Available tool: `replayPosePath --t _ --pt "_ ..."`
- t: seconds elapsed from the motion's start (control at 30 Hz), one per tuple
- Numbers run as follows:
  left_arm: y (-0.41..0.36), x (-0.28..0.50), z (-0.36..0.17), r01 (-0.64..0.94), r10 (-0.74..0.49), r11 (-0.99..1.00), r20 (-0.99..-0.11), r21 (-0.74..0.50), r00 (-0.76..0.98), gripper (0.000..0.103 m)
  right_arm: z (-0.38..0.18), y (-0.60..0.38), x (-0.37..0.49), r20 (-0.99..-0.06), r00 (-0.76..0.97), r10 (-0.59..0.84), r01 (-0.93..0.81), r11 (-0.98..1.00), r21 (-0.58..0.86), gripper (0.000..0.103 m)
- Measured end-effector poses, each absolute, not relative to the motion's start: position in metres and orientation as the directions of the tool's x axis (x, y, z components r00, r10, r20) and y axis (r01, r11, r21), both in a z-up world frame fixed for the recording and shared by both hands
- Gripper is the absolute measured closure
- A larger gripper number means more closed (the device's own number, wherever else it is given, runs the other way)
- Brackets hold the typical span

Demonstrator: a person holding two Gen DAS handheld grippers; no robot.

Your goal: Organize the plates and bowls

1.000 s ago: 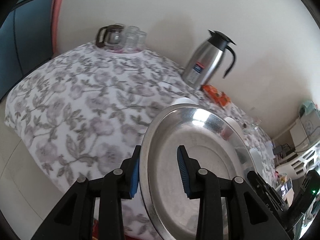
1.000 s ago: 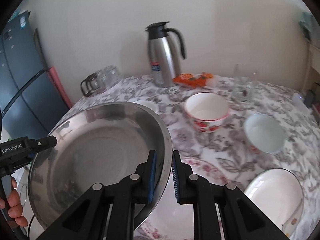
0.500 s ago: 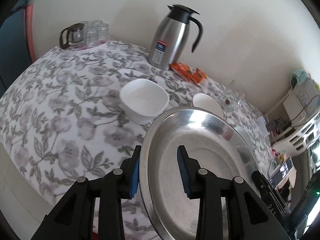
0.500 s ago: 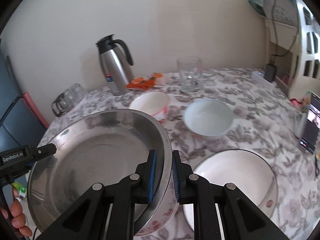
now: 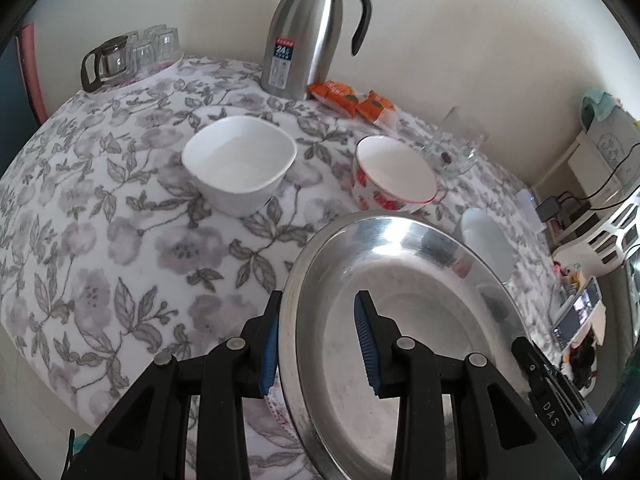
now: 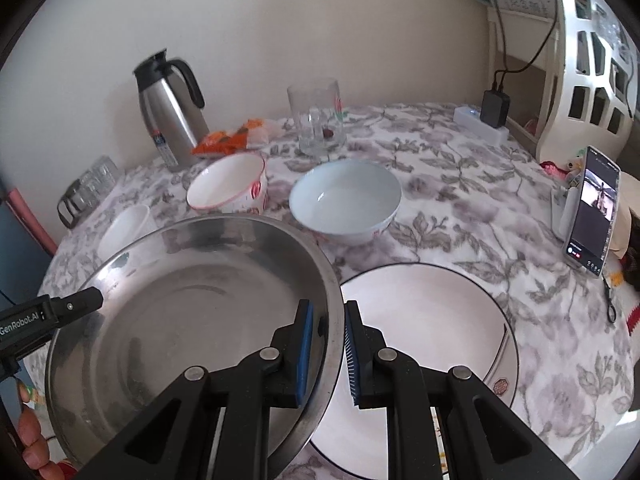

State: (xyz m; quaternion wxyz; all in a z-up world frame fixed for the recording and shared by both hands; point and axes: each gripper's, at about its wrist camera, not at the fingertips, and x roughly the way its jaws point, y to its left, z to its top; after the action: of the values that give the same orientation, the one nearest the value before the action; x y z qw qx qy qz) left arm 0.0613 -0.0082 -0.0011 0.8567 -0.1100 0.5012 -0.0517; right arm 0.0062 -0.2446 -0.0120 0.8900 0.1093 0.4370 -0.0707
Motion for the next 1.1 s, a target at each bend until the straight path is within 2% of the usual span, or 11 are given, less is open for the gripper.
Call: replayPosePath --t 0.5,0.63,0.73,0.9,1.1 --pt "0.014 0.069 -0.048 -0.152 -0.200 0.953 -0.920 -0.262 0.336 0.067 -0.045 -0.221 0.019 -0.865 0.500 -0.039 0.157 0.987 0.047 0.084" --pt "0.016 0.069 -0.053 -0.172 -0.201 0.949 -0.927 -0.264 0.316 0.067 -0.046 -0.219 0.020 -0.868 0.495 -0.041 0.147 0.988 0.038 0.083" --pt "0.018 0.068 -0.058 -0.189 -0.213 0.943 -0.932 -0.275 0.293 0.063 -0.046 -0.216 0.020 -0.869 0.493 -0.041 0.138 0.990 0.032 0.083" --pt "0.029 0.067 -0.072 -0.250 -0.258 0.914 -0.934 -0.318 0.247 0.063 -0.044 -0.215 0.020 -0.867 0.497 -0.040 0.131 0.991 0.029 0.083" --pt "0.029 0.066 -0.070 -0.252 -0.254 0.914 -0.933 -0.317 0.254 0.063 -0.045 -0.213 0.021 -0.868 0.493 -0.047 0.127 0.992 0.018 0.083"
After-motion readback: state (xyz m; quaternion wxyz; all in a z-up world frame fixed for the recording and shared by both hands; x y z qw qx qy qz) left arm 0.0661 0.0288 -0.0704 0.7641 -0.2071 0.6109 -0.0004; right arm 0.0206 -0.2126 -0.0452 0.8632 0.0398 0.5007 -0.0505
